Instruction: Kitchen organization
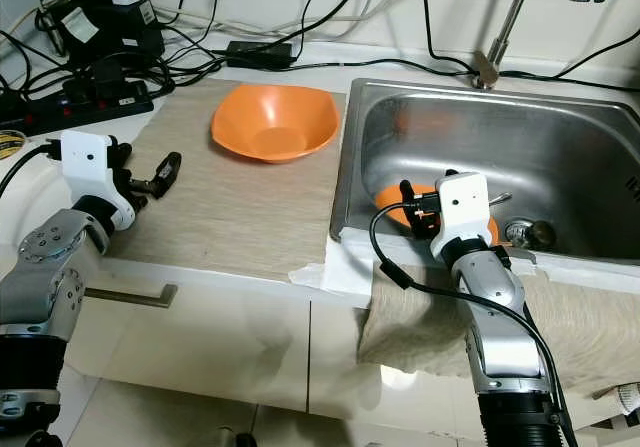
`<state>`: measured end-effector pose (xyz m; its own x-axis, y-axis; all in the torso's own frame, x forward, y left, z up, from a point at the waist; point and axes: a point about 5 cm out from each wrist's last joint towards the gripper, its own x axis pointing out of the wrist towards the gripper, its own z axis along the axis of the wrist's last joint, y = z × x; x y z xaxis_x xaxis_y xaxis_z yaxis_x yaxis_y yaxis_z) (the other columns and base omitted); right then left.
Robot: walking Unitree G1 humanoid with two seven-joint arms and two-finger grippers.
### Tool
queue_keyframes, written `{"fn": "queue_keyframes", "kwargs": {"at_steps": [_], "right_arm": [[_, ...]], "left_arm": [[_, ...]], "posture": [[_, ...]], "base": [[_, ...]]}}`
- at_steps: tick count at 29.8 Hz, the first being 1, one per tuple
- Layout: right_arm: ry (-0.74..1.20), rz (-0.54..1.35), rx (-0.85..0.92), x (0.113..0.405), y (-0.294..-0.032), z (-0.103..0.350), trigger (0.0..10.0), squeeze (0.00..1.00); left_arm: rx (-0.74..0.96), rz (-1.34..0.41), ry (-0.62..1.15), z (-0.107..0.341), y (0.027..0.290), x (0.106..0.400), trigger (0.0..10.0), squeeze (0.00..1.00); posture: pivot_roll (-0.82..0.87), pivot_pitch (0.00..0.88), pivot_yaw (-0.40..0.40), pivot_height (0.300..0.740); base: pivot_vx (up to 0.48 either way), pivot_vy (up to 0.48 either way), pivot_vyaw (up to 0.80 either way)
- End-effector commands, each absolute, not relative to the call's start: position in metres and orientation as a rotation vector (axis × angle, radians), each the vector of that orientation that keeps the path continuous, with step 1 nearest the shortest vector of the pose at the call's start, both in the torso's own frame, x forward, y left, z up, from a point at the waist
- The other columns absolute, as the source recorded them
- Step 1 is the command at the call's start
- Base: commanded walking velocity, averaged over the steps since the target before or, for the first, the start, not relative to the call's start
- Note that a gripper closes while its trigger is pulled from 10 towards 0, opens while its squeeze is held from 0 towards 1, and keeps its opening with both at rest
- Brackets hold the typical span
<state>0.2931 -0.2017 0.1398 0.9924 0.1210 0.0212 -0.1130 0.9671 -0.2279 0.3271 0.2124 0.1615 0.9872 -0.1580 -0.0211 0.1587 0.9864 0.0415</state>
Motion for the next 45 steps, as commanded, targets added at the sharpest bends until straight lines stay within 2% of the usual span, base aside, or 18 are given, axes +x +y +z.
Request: {"fn": "queue_keyframes", "kwargs": {"at_steps": [1,45], "right_arm": [[-0.043,0.119,-0.238,0.2942,-0.2024,0.1419,10.0,0.00],[-0.057,0.114,-0.239,0.2985,-0.2015,0.1450,10.0,0.00]], "left_arm": [[0.043,-0.152,0.017,0.1644,0.2141,0.3295,10.0,0.00],[0.062,-0.166,0.005,0.1666,0.2099,0.3338,10.0,0.00]], "posture": [[-0.06,0.000,0.011,0.732],[-0.06,0.000,0.002,0.732]], "base": [[0.000,0.000,0.00],[0.000,0.000,0.00]]}}
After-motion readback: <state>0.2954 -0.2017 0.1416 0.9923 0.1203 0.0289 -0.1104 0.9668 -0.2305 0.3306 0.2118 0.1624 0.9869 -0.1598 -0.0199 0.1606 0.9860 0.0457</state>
